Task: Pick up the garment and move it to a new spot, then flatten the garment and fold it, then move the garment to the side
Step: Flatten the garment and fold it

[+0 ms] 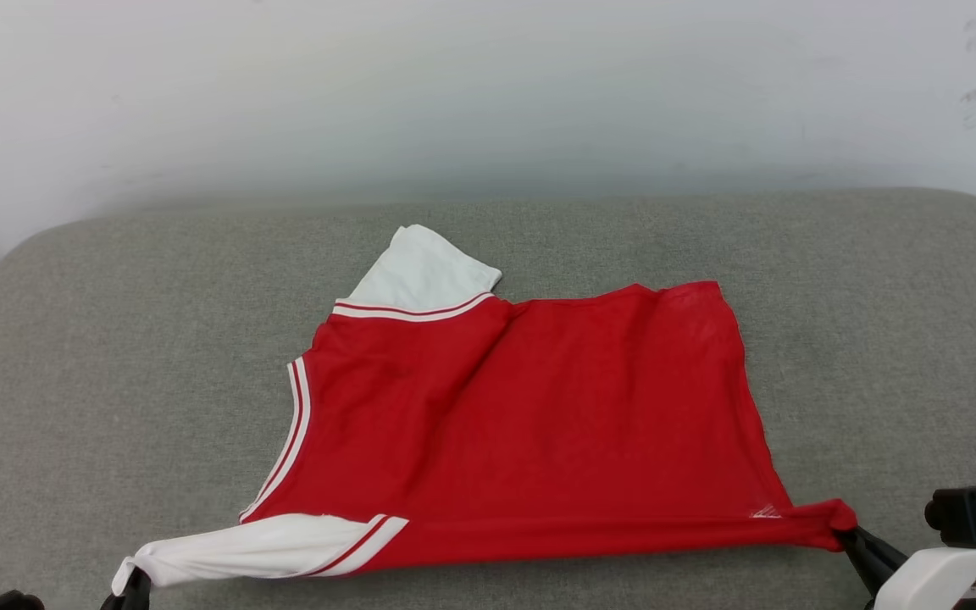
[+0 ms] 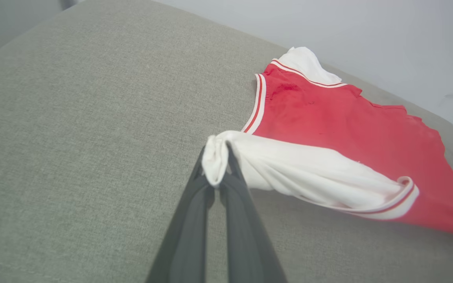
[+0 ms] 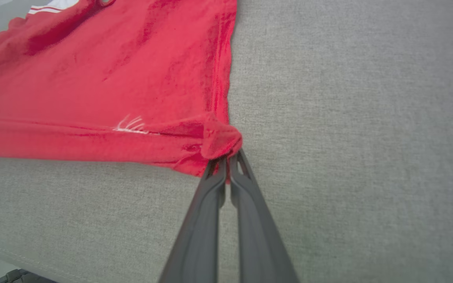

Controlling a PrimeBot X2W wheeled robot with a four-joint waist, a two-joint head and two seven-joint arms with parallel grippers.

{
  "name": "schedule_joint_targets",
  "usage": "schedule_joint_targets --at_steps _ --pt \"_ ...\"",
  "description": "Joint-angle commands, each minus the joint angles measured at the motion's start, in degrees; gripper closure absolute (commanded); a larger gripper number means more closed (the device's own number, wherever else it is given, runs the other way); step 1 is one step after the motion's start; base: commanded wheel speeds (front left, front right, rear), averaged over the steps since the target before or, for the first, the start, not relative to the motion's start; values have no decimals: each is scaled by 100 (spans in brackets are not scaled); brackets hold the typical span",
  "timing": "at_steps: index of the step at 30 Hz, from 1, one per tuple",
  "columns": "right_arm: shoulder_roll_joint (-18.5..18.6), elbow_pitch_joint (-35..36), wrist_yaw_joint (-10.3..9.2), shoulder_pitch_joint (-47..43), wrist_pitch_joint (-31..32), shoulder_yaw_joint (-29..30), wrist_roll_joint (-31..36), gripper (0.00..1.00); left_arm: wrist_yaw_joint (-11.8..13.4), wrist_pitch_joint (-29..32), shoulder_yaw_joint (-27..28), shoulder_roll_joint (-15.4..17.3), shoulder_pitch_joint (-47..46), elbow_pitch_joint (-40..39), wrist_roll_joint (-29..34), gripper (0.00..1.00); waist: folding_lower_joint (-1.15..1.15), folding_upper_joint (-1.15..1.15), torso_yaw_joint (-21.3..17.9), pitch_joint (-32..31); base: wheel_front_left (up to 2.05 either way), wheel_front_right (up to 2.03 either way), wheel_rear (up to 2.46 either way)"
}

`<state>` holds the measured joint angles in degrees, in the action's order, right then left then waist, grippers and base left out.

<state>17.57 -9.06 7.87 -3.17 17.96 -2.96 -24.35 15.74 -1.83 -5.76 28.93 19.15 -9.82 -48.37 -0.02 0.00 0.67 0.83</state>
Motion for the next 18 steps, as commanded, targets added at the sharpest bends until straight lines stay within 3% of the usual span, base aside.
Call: schedule_joint_targets --at_steps 1,4,8,18 --pt "-13 296 -67 -202 202 239 136 100 104 39 111 116 79 -151 -17 100 2 0 7 23 0 0 0" --pt "-192 802 -60 -320 590 427 277 100 112 94 103 194 -38 -377 43 100 2 0 -2 124 0 0 0" --pt "-374 1062 -45 -23 920 458 420 100 -124 165 -116 256 -636 -353 132 100 2 0 34 367 0 0 0" --pt "-434 423 -42 1152 1019 31 481 100 -673 245 -567 103 -2043 672 189 100 2 0 -4 1063 0 0 0"
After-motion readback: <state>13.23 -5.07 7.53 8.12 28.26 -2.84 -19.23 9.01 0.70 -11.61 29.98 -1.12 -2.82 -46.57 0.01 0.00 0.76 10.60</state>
